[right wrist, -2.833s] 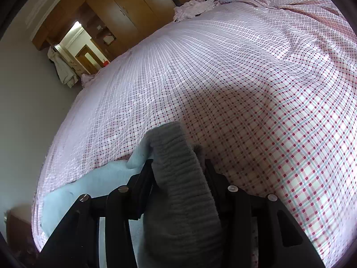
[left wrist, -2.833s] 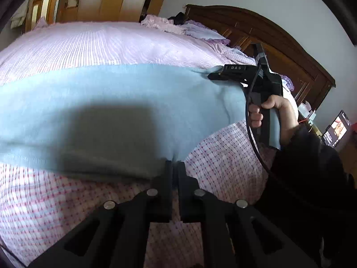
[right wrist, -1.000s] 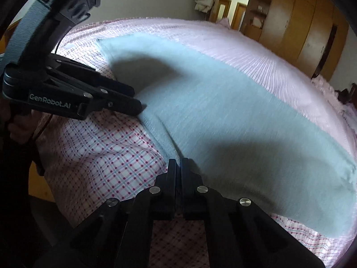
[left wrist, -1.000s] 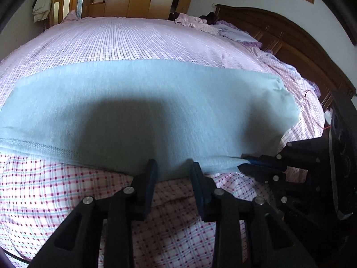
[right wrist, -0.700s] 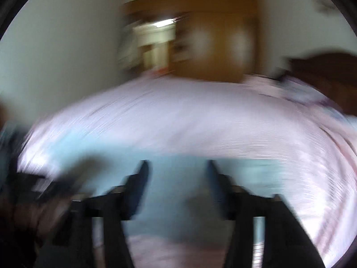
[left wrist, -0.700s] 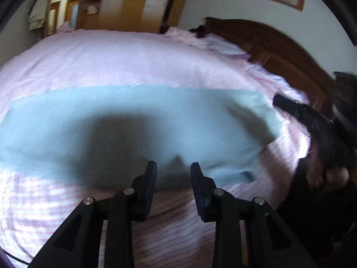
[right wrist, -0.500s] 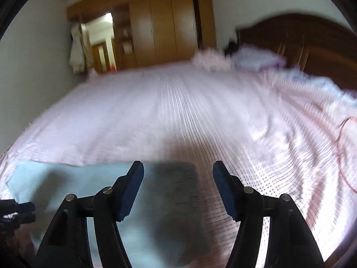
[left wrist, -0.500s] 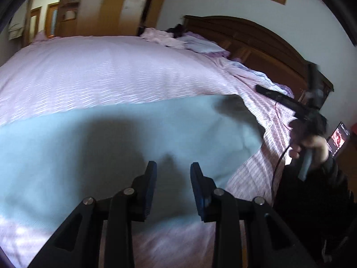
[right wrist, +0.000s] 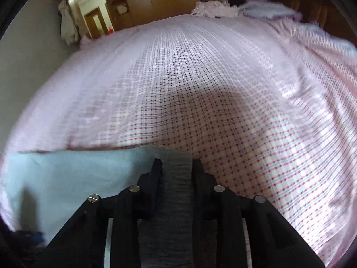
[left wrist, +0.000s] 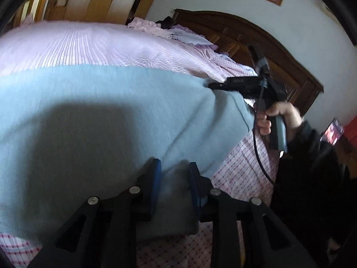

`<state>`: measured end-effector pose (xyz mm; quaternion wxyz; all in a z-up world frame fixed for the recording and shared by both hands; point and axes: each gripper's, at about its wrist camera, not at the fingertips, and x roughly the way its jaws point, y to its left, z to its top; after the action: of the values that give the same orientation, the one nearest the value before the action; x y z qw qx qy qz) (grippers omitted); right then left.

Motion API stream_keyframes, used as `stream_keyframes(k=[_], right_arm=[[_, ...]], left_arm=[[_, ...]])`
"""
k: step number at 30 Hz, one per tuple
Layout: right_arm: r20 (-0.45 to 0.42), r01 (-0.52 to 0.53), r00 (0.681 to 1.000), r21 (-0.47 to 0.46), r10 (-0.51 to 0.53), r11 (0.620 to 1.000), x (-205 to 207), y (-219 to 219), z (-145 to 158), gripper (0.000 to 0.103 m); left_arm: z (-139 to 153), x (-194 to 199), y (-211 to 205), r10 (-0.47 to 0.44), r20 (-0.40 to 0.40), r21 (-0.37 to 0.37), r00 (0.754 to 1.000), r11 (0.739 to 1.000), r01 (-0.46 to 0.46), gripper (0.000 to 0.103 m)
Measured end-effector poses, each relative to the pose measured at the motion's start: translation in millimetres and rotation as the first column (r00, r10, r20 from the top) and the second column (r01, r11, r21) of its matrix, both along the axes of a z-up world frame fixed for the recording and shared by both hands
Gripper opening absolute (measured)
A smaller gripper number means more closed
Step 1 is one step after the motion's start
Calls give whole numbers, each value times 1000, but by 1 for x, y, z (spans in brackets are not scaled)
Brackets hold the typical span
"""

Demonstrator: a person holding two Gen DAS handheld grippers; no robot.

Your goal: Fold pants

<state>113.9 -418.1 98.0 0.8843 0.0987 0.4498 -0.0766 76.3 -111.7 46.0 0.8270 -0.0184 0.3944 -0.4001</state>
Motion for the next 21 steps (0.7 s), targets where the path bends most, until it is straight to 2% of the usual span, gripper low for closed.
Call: stream_keyframes(k=[3,7,9,11,12,15,17,18,21], right_arm=[[-22,31,999,-37,-32,999,-3,1,10,27],[83,53,996,-107,-44,993,-44,14,56,27],[118,42,993,-116,-29,992,-68,21,70,27],[109,31,994,-111,-19,993,-87,26,71,27],[88,31,996,-107,-22,994,-94,28,68,27],[-49,22,998,-97,-27,995,-111,34,40,27],[-113,19,993,-94,-30,995,-119,34,24,27],[-172,28,984,-88,-43,996,-120,30,12,27],[-218,65,973,-71,-79,995,-120,21,10,27]], left_arm=[[0,-9,1,29,7,-14,1000,999,-29,24],[-1,-13,12,61,-29,-82,998,995,-63,24],[-2,-15,17,57,-29,-91,998,994,-59,24],[-3,-15,18,54,-27,-96,998,994,-57,24],[-3,-14,19,55,-29,-98,998,993,-58,24],[-3,-12,20,60,-30,-100,998,993,-63,24],[-2,-11,19,64,-21,-93,998,993,-66,24],[-2,-12,19,68,-14,-89,998,994,-69,24],[-1,-15,20,75,-4,-83,997,994,-75,24]])
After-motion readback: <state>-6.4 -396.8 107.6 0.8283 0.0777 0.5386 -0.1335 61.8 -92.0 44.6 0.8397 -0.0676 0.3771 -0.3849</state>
